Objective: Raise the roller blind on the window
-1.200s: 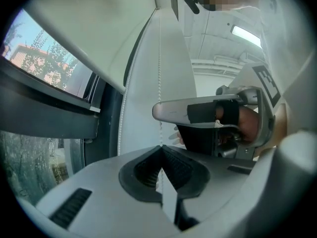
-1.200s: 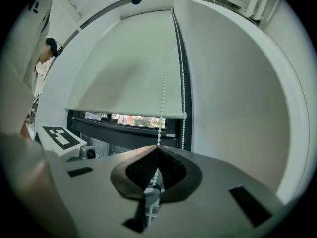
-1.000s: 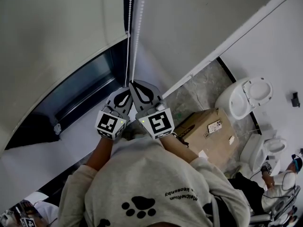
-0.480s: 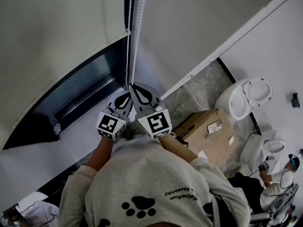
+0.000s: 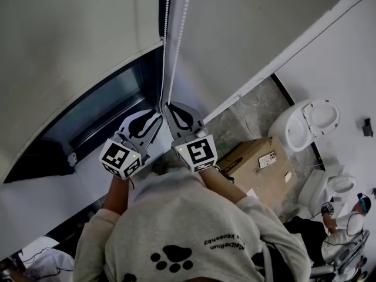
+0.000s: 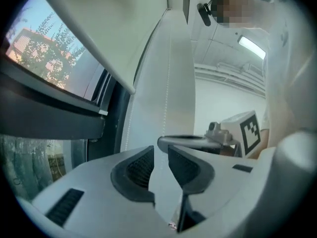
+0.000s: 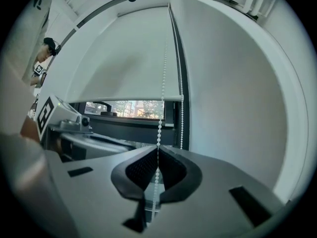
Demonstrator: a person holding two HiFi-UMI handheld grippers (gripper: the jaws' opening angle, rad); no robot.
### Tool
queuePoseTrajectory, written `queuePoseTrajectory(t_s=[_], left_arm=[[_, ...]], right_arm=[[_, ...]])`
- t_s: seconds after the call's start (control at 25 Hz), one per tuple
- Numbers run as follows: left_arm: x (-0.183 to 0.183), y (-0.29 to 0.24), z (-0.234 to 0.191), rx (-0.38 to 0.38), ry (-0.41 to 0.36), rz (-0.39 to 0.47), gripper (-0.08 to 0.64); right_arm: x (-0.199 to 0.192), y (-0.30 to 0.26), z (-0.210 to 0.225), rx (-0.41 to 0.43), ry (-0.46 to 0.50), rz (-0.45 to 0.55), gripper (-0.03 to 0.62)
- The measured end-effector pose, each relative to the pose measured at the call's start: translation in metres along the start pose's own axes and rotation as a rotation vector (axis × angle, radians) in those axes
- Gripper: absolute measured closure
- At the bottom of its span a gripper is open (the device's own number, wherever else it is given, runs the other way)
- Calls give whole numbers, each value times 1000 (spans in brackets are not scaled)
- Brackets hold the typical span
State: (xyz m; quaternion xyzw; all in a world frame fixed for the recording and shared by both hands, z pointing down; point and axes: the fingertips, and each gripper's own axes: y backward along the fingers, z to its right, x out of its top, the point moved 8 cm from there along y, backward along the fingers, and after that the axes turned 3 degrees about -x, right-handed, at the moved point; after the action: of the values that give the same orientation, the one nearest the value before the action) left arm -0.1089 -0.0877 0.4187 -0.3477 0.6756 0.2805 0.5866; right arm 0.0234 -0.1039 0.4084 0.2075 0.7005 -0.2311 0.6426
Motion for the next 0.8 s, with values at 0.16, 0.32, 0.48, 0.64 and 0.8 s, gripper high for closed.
queuePoseTrajectory(t_s=[0.16, 0.32, 0.48, 0.64, 0.8], left_arm=[[42, -1, 6, -28, -16, 57, 454], [88, -9, 14, -57, -79, 85, 448], [115, -25, 19, -82, -132, 65, 463], [121, -35, 17, -71, -151, 33, 463], [123, -37, 15, -52, -164, 22, 502]], right_arm=[[0, 0, -2, 5, 3, 1, 583], [0, 1, -4, 12, 5, 2, 583], [2, 3, -4, 17, 7, 1, 583], [3, 4, -6, 22, 11, -2, 583], [2, 4, -6, 23, 13, -6, 583]])
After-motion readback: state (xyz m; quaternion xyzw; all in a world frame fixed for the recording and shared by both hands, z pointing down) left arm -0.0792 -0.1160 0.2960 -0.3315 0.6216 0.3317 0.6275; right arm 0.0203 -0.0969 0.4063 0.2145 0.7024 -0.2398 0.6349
